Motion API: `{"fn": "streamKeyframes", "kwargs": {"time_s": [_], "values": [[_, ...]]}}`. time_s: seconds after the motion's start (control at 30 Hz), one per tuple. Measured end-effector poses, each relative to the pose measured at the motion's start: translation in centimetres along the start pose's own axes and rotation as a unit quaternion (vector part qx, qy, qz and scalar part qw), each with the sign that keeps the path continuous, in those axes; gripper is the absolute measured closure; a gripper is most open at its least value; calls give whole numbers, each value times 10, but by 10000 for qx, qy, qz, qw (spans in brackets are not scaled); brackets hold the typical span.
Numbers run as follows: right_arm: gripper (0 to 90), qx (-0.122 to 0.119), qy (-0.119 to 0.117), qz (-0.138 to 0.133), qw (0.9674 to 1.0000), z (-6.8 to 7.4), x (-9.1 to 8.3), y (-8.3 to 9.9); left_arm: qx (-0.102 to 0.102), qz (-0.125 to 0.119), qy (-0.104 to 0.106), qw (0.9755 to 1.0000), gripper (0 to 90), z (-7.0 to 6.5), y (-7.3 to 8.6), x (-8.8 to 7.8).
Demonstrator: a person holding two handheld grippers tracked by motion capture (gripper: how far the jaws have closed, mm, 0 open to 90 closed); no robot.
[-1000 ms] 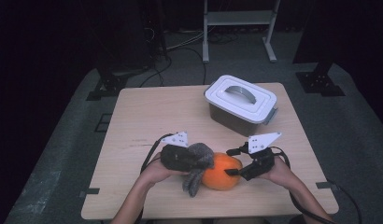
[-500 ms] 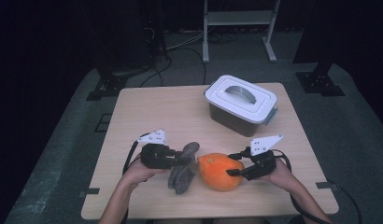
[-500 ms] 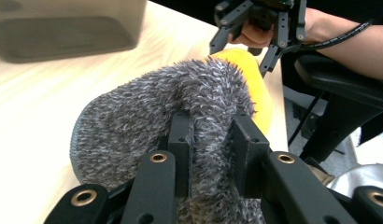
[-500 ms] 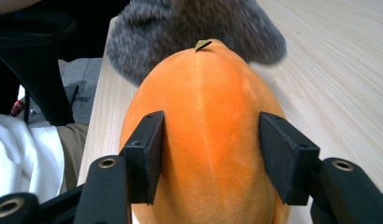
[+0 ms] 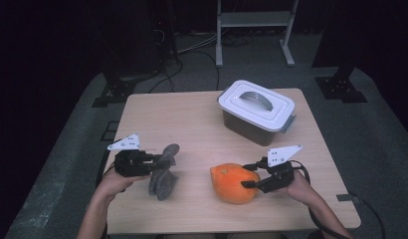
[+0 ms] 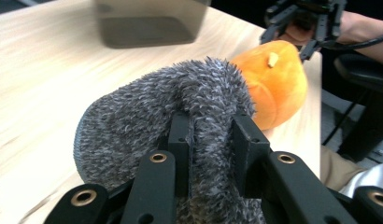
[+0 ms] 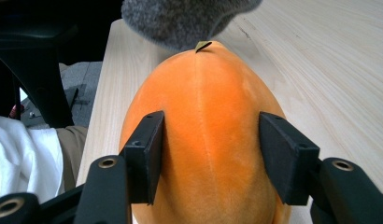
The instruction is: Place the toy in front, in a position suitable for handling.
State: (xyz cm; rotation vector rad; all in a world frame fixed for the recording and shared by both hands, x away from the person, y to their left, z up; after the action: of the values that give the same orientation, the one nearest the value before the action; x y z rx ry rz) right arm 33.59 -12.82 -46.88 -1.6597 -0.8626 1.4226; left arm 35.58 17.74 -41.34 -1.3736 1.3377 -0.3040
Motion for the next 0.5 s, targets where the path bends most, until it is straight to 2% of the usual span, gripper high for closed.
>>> {"fn": "streamKeyframes", "kwargs": {"time_s": [0.1,0.13,0.17,0.23,0.5], "values": [[422,6,-2,-12,10000,0,0,0,0,36,-270,9996,718,9,2,-16],[422,10,-6,-15,10000,0,0,0,0,36,-270,9996,716,9,2,-16],[422,6,-9,-20,10000,0,0,0,-24,72,-388,9992,715,14,5,-20],[421,5,-9,-28,10000,0,0,0,-13,212,-528,9984,712,19,12,-18],[418,-3,-16,-14,10000,1,0,0,-252,538,-288,9978,705,26,45,25]]}}
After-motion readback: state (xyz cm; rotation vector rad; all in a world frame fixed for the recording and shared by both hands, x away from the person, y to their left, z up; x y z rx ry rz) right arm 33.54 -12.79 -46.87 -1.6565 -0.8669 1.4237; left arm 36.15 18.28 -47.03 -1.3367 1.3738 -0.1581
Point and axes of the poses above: each handheld gripper's, and its own axes: x roughly forward along the jaws, y roughly out of its underside, z roughly to its left, the point moved 9 cm from there along x, roughly forward along the jaws, and after that the axes turned 11 degrees about -x, right-handed, at the moved point
